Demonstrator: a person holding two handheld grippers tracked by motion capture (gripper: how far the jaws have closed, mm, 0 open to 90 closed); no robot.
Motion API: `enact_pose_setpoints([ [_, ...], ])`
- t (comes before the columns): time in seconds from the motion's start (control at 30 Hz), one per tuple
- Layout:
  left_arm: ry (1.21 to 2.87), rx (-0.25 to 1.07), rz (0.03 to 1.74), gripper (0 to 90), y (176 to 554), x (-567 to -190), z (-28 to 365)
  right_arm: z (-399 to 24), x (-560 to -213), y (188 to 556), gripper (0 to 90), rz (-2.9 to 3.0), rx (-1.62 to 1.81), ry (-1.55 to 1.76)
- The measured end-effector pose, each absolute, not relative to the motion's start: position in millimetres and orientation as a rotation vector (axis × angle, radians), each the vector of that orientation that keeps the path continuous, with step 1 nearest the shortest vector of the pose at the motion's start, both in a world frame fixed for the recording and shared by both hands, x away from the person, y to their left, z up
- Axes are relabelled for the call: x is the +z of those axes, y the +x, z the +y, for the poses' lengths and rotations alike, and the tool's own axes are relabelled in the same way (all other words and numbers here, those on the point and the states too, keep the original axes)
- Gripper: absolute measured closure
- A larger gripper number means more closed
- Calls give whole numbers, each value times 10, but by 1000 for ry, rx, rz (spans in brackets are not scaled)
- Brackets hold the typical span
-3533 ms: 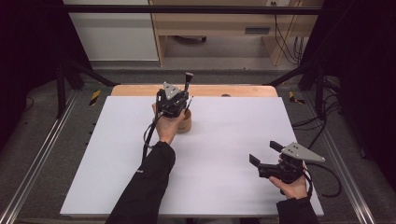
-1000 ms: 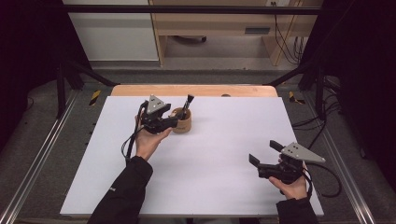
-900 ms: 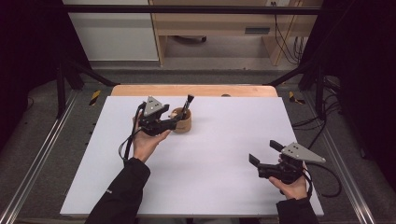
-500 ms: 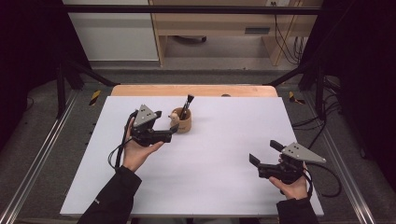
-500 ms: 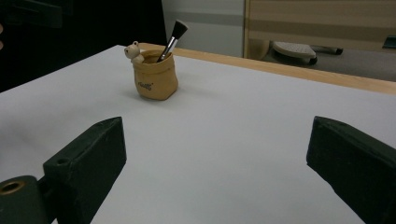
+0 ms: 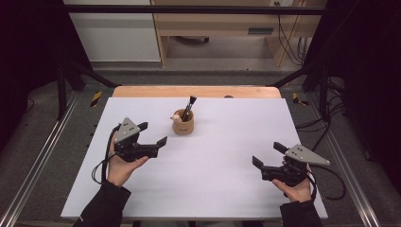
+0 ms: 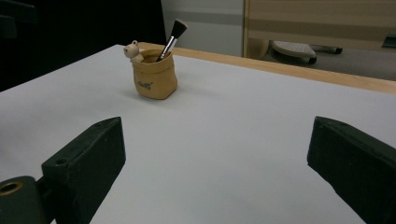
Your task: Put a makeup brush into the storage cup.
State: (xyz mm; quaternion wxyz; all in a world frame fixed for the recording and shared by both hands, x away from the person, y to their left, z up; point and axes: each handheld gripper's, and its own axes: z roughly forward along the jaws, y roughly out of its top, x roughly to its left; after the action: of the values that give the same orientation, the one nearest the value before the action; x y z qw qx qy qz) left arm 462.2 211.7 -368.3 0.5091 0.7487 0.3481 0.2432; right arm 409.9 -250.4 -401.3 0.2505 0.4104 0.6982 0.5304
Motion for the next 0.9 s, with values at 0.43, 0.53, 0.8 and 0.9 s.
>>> enact_pose_setpoints([
  [0.43, 1785, 574, 899, 103, 4464, -3844, 2384, -2490, -4023, 4103, 48, 1905, 1438, 1117],
  [0.53, 1784, 575, 928, 101, 4413, -3920, 2484, -2486, -4025, 4103, 48, 1908, 1439, 1115],
  [0.8, 1751, 585, 969, 99, 4346, -4003, 2659, -2480, -4039, 4107, 47, 1911, 1430, 1123],
  [0.9, 1757, 594, 988, 94, 4323, -4049, 2712, -2478, -4041, 4108, 47, 1912, 1431, 1121],
])
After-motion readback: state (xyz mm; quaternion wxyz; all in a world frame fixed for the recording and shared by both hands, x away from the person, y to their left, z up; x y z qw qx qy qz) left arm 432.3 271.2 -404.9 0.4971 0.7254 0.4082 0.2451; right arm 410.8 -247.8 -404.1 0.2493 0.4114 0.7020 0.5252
